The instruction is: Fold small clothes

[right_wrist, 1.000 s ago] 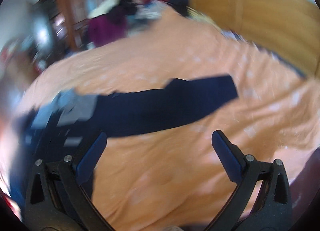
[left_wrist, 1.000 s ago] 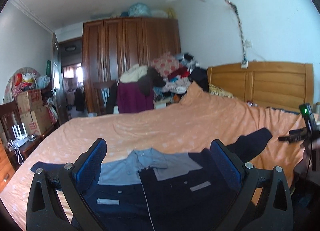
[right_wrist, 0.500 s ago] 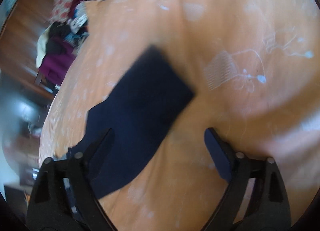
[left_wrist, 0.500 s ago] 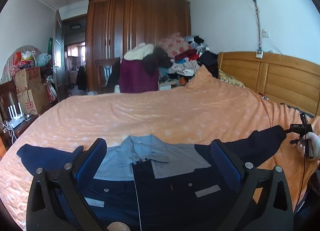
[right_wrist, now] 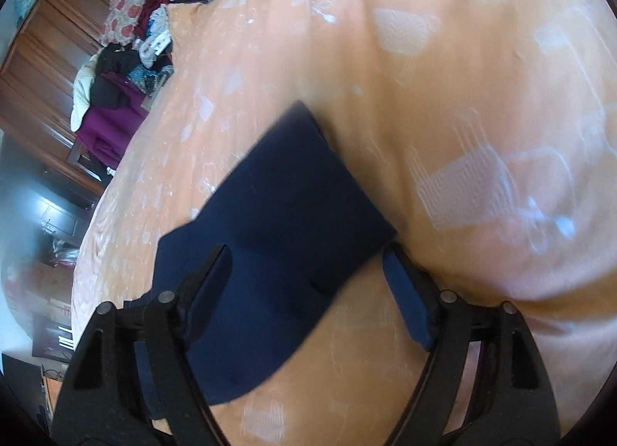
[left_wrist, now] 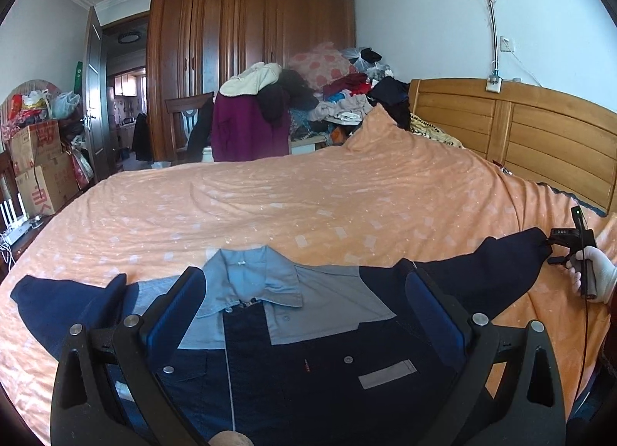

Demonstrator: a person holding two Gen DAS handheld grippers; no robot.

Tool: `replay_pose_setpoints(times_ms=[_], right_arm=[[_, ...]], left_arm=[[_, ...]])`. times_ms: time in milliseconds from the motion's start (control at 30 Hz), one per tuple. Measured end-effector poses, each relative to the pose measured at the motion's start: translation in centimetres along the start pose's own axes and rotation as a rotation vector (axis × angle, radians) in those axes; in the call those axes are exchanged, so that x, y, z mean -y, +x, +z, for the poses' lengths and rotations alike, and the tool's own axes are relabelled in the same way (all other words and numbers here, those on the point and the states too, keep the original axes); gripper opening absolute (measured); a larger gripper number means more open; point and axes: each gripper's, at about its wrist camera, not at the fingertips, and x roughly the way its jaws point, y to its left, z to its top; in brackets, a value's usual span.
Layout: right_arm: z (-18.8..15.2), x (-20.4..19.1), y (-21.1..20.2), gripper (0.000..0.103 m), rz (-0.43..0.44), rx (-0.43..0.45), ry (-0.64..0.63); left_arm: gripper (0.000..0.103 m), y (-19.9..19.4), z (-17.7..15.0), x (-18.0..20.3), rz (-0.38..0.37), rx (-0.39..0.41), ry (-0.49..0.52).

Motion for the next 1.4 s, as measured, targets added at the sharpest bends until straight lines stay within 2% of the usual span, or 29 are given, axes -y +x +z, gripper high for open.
replay_pose_setpoints(times_ms=[67,100,133,167,200,233,333,400,467,533,567,633,733,833,867,900,933,967,1033,1100,1167,1267,1333,1400], right_arm=[[0.3,0.0,0.5,0.077,-0.004,0.007,-0.017],[0.5,-0.4,0.7,0.069,0.000,0.009,-0.032],[0.7,-0.7,0.9,0.043,0.007,0.005,-0.044],[0.7,-1.0,0.8,0.028,0.011,0.010,-0.056],[0.4,-1.5,-0.1,0.013,0.008,0.033,-0.069],[0.0,-2.3,-1.4,0.010,0.020,0.063,-0.085],[-0.6,-6.1,-4.0,0.007,0.081,0.124,-0.153],[-1.9,-10.0,-6.6,0.006,0.199,0.136,-0.185],[-3.9,-15.4,-8.6,0.005,0.340,0.126,-0.241],[-6.9,-22.7,-9.9,0.005,0.486,0.096,-0.323],[-8.0,-25.0,-10.0,0.005,0.530,0.081,-0.343],[-11.5,-32.2,-9.7,0.005,0.653,0.032,-0.410],[-18.4,-43.3,-6.4,0.005,0.782,-0.082,-0.491],[-25.0,-50.3,-1.5,0.007,0.812,-0.192,-0.568],[-27.2,-51.8,0.8,0.011,0.803,-0.243,-0.582],[-29.7,-53.1,3.4,0.025,0.767,-0.307,-0.604],[-31.3,-53.8,5.0,0.039,0.718,-0.331,-0.620],[-33.0,-53.8,6.0,0.039,0.683,-0.353,-0.634],[-35.0,-51.9,6.3,0.039,0.704,-0.403,-0.610],[-35.2,-48.9,5.0,0.042,0.716,-0.405,-0.602],[-35.0,-46.4,3.7,0.050,0.693,-0.385,-0.598],[-34.2,-39.6,2.4,0.054,0.613,-0.383,-0.554],[-33.8,-37.4,2.9,0.055,0.567,-0.384,-0.523],[-33.2,-34.4,2.4,0.056,0.524,-0.396,-0.481]], left_arm=[[0.103,0.1,-0.1,0.0,-0.001,-0.003,-0.001],[0.103,0.1,-0.2,-0.1,-0.006,-0.006,-0.006],[0.103,0.3,-0.3,-0.3,-0.013,-0.016,-0.017],[0.103,0.4,-0.3,-0.5,-0.012,-0.022,-0.022],[0.103,0.3,-0.4,-0.8,-0.005,-0.024,-0.024],[0.103,0.1,-0.4,-1.1,0.001,-0.020,-0.023],[0.103,-0.9,-0.1,-2.3,0.019,0.004,-0.028],[0.103,-1.5,0.0,-3.5,0.028,0.017,-0.046],[0.103,-2.2,0.1,-5.4,0.032,0.029,-0.085],[0.103,-3.1,0.1,-7.6,0.035,0.039,-0.132],[0.103,-3.7,0.2,-8.6,0.042,0.049,-0.149],[0.103,-5.1,0.1,-10.7,0.055,0.072,-0.181],[0.103,-7.1,0.0,-13.2,0.072,0.086,-0.221],[0.103,-9.3,0.1,-15.8,0.101,0.105,-0.245],[0.103,-9.9,0.0,-16.5,0.110,0.109,-0.252],[0.103,-10.4,-0.1,-17.3,0.120,0.109,-0.255],[0.103,-10.8,-0.5,-18.1,0.132,0.100,-0.256],[0.103,-10.9,-0.9,-18.8,0.142,0.085,-0.256],[0.103,-10.7,-2.0,-20.3,0.153,0.040,-0.265],[0.103,-10.3,-3.3,-21.5,0.152,0.008,-0.288],[0.103,-9.4,-4.7,-22.4,0.145,-0.024,-0.318],[0.103,-6.1,-6.9,-22.8,0.052,-0.125,-0.363],[0.103,-2.7,-8.4,-22.5,-0.063,-0.193,-0.419],[0.102,0.1,-9.3,-22.2,-0.124,-0.260,-0.495]])
